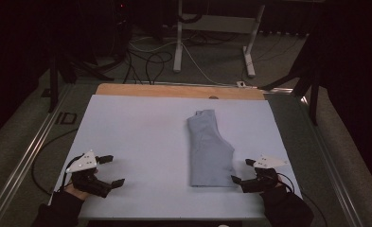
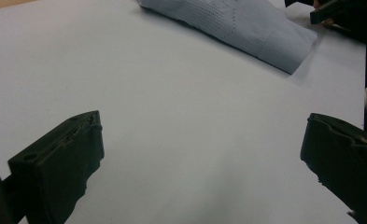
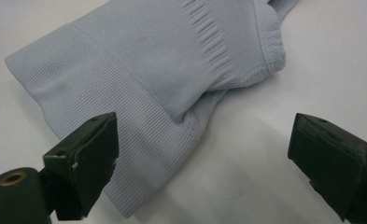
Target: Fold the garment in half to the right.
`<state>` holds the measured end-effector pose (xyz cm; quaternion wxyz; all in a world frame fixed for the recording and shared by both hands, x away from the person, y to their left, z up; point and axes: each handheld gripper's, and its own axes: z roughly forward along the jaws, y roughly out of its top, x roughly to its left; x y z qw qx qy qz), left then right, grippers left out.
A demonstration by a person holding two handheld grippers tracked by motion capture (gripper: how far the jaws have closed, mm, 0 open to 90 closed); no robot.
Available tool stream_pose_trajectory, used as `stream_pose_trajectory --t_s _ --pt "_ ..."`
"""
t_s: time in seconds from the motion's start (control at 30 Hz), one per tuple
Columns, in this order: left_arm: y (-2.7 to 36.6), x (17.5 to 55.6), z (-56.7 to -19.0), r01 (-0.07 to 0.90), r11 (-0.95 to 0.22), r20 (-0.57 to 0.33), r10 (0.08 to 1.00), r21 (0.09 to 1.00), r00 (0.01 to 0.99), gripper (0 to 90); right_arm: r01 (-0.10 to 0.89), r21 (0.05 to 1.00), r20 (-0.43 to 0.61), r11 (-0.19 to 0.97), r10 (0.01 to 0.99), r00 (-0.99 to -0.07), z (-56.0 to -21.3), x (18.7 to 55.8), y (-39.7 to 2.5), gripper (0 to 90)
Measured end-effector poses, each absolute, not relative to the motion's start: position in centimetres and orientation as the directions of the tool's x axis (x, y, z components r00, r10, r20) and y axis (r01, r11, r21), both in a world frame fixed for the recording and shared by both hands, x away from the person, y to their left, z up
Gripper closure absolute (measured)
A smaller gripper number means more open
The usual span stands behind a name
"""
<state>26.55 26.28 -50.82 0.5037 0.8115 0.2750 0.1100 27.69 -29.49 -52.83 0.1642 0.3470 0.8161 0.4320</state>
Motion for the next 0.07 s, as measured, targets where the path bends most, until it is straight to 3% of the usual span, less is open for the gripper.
stream_pose_trajectory --t_s 0.07 --pt "26.26 26.51 -50.79 0.335 -0.34 -0.098 0.558 0.879 0.824 0.4 0.427 0.817 0.032 0.386 0.71 -0.703 -52.84 27.69 -29.49 8.9"
